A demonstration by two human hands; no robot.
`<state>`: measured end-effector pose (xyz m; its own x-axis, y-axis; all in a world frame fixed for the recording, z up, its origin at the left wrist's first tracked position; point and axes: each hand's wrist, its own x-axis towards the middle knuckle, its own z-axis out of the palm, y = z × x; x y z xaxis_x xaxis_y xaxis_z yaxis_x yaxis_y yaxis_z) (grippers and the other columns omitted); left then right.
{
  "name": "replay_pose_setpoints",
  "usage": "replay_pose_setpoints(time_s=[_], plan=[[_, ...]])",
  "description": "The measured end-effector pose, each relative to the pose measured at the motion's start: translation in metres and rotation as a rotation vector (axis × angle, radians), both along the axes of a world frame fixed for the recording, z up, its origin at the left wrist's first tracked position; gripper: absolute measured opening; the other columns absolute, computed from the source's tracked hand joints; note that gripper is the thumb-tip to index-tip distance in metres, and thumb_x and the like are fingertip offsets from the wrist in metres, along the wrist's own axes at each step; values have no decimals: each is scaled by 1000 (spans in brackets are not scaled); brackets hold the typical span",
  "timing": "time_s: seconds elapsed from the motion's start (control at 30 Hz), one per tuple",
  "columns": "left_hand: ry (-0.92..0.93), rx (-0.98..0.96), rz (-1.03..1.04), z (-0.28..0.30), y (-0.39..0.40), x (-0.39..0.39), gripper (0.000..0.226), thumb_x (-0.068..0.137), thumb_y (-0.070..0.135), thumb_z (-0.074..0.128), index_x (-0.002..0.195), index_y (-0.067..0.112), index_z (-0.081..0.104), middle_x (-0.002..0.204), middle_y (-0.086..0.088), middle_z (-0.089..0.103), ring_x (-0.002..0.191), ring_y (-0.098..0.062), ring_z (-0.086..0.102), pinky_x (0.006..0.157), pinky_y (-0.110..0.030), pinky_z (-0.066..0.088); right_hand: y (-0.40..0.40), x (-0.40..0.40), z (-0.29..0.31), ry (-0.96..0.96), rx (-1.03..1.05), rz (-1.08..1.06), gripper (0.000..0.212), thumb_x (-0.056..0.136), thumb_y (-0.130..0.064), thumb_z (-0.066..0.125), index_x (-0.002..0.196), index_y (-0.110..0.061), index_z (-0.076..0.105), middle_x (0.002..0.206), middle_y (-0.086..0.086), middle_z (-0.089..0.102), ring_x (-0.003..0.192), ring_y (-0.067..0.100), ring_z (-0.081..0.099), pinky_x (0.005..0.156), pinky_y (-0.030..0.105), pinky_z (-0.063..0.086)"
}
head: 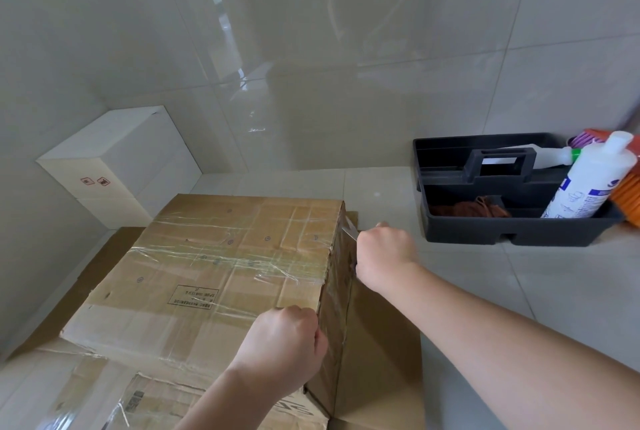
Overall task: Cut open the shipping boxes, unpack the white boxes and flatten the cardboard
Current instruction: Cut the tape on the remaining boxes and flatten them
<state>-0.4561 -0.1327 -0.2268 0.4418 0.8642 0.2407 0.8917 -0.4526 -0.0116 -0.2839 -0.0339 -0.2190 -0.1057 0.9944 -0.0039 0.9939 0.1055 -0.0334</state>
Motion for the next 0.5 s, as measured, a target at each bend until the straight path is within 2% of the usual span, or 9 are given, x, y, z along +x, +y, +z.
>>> replay_pose_setpoints(time_s=[0.13,0.3,0.4,0.5], plan=[[5,-4,-8,0,-1,2,32,58,23,61,48,24,30,45,10,20,34,-10,19,27,-20,26,4,1,5,-5,-5,-7,21,81,-25,63,100,-16,67,82,5,43,65,21,44,59,28,37],[9,-25,-9,1,-1,1,30,57,23,60,45,23,33,45,12,20,35,-9,18,28,-19,25,10,-3,7,15,-14,13,20,82,-15,61,102,-13,68,89,6,55,71,23,44,63,28,39],[20,-49,7,1,-1,2,24,57,23,61,41,19,43,45,11,21,35,-9,18,28,-18,26,15,-5,5,27,-33,35,22,82,0,55,96,-11,68,67,1,44,70,23,47,62,30,42],[28,-57,4,1,-1,3,24,58,24,61,41,19,45,44,12,22,34,-9,19,28,-18,25,19,-4,5,16,-57,41,23,81,4,52,91,-10,67,59,0,36,68,24,48,61,30,42]])
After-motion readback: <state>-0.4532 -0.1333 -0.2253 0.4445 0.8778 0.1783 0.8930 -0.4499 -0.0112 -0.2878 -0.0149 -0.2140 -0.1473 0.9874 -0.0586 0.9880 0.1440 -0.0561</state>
